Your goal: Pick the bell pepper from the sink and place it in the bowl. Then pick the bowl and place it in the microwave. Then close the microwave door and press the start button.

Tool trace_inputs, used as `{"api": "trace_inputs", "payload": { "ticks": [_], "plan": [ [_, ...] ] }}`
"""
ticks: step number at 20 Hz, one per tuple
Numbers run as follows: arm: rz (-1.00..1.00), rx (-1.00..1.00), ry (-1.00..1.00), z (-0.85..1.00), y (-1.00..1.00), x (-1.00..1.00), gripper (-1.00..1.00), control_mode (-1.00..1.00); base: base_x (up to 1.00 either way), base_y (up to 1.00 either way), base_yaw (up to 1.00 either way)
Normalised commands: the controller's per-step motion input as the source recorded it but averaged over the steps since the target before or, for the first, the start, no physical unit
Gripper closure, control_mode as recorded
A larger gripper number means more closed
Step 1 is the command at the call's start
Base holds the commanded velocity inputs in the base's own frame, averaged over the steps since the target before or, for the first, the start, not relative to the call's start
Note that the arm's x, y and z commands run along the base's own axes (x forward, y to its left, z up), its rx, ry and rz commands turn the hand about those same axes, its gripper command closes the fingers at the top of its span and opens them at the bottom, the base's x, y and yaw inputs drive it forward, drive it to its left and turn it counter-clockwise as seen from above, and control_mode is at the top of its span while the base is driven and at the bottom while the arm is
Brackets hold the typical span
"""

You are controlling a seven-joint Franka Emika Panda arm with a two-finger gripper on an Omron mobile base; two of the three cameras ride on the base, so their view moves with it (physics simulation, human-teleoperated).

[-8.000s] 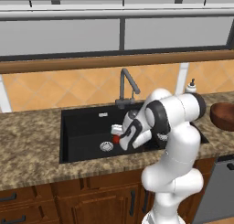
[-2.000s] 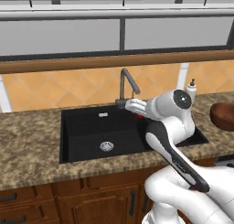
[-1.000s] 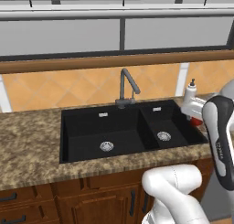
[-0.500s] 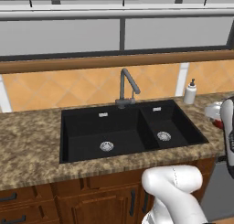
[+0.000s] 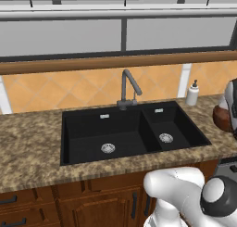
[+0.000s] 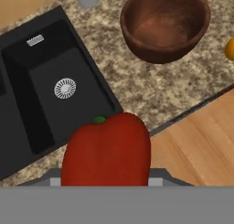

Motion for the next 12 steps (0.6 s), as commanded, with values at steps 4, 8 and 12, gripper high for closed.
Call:
{"api": "trace_inputs", "payload": {
  "ticks": [4,8,12],
  "plan": [
    [-0.12,0.0,0.1,-0.33,-0.71,0.53,1.0,-1.0,0.0,0.0,0.0],
    [-0.05,0.0,0.01,-0.49,-0.59,0.5,1.0,-1.0,0.0,0.0,0.0],
    [-0.05,0.0,0.0,-0.42,-0.49,0.61,1.0,-1.0,0.0,0.0,0.0]
  ]
}}
